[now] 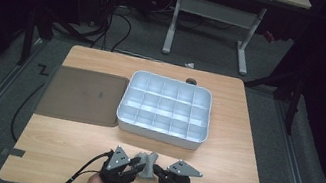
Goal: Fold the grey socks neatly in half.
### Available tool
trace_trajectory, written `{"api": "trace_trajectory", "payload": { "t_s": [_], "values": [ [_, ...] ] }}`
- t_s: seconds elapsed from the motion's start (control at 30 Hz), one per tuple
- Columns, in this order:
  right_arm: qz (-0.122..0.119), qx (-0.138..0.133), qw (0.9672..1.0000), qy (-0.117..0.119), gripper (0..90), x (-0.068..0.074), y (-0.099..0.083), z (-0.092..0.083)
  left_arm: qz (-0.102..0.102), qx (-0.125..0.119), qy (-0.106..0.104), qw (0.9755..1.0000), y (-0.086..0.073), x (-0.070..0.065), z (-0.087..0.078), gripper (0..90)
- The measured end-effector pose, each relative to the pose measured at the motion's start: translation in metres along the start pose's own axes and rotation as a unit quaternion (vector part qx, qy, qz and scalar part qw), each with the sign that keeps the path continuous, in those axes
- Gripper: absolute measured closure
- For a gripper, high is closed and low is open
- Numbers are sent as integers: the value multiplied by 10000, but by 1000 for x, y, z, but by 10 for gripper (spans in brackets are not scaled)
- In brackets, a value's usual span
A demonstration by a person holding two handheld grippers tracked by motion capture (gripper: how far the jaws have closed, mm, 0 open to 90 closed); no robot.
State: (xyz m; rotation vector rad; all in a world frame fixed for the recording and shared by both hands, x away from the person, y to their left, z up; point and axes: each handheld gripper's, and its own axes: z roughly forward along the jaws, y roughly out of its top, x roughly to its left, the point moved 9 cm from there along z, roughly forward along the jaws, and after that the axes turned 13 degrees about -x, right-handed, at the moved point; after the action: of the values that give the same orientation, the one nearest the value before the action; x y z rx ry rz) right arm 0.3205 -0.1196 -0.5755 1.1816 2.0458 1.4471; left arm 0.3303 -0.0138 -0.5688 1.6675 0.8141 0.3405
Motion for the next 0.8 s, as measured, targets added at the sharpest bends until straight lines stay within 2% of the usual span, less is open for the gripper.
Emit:
{"api": "trace_trajectory", "payload": {
  "t_s": [0.13,0.23,0.33,0.4,0.53,0.7,0.73,0.8],
  "values": [
    [0,0,10000,5,900,0,0,0,-66,-89,90,9999,6,8,-5,675],
    [-5,-3,10000,3,900,0,0,0,-203,-84,141,9997,6,15,-8,663],
    [-8,-1,10000,2,900,0,0,0,-355,-2,189,9992,1,20,-10,676],
    [-16,-13,10000,10,900,0,1,0,-446,172,131,9988,-5,21,-10,749],
    [-10,-13,10000,12,900,0,1,0,-401,317,81,9987,-11,17,-8,833],
    [-1,-33,10000,17,900,0,2,-1,-330,325,30,9989,-12,12,-7,863],
    [7,-38,10000,23,900,1,2,-2,-224,338,-11,9992,-12,8,-6,863],
    [5,-50,10000,32,900,1,2,-2,-175,332,-52,9993,-13,6,-5,863]
  ]
}}
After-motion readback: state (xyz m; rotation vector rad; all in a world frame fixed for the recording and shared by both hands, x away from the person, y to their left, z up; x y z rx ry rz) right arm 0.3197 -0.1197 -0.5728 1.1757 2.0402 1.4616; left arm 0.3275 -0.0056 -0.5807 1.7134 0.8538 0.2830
